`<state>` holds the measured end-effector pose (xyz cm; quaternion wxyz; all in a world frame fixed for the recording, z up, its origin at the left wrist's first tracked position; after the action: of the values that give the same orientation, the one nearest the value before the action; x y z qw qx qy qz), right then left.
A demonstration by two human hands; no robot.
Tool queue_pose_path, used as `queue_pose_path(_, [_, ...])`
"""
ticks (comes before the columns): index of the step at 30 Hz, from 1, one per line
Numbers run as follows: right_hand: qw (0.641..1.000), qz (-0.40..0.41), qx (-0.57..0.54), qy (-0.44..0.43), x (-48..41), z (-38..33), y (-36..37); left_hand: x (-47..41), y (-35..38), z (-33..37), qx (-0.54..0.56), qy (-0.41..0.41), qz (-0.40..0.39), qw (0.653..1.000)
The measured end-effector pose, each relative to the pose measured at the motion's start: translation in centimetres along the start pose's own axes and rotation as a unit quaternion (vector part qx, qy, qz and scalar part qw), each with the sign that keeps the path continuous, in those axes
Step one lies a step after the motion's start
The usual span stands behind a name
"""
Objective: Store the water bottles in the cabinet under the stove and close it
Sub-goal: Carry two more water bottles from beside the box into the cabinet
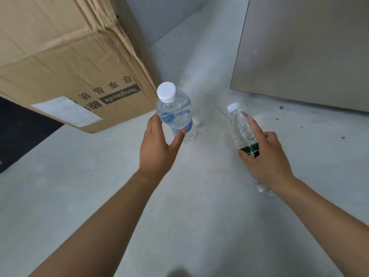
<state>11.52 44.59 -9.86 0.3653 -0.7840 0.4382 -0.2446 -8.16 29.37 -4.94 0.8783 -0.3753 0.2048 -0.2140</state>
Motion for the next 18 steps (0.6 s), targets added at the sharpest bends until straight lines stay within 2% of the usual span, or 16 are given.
queue_pose_path(4, [1.0,0.008,-0.019,0.02,0.5,0.9,-0.8,-2.0,1.9,1.2,0.134,-0.065,-0.043,0.988])
queue_pose_path(9, [0.998,0.016,-0.027,0.05,1.5,2.1,-1.6,-4.4,4.7,2.9,0.168,-0.053,-0.034,0.984])
queue_pose_path(14, [0.997,0.007,-0.025,0.075,2.0,2.5,-1.8,-5.1,6.9,3.7,0.131,-0.032,-0.018,0.991])
queue_pose_path(18, [0.996,-0.025,-0.01,0.081,1.8,2.4,-1.4,-3.9,6.9,2.4,0.043,-0.042,-0.039,0.997])
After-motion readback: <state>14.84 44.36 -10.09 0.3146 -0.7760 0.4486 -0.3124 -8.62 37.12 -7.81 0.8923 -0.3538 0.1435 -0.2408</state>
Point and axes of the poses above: each hand's wrist, its own x-axis away from the middle knuckle, its own y-axis out of the palm, z = x × y, the point moved 2 cm from there along -x, towards the middle knuckle, and after that the axes turned 13 degrees about z, right-handed, at the moved point
